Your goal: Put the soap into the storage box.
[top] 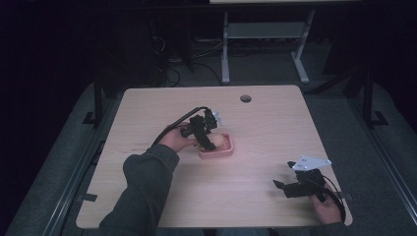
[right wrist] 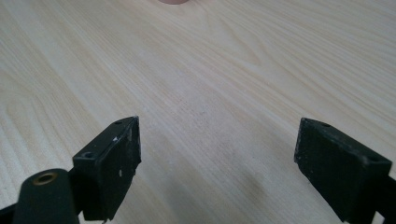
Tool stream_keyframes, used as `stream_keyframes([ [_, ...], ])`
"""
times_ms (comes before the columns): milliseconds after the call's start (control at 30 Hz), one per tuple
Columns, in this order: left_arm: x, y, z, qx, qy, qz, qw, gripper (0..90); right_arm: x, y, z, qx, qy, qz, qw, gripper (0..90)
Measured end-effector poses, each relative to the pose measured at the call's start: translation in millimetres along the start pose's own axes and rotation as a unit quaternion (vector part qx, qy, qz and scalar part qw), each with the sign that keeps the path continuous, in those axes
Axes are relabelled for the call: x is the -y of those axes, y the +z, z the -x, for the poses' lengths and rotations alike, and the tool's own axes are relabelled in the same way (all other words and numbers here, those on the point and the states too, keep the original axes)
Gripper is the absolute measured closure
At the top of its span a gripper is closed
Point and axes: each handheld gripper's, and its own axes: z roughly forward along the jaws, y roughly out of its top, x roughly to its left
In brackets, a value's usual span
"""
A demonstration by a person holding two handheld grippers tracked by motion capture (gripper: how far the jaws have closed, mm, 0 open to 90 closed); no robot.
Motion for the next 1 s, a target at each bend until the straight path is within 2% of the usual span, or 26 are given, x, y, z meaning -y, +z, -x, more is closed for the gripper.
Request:
stream_keyframes([
  [600,-6.0,16.9,-5.7,0.017,-0.005,-0.003,0.9998,32.3,0.6,-0.2,0.8,0.001,-0.001,-0.003,1.0000,14.1],
  [1000,-5.4,23.1,-9.2,0.018,-0.008,-0.012,0.9997,32.3,0.8,-0.3,0.6,0.000,0.001,-0.005,1.0000,14.1],
])
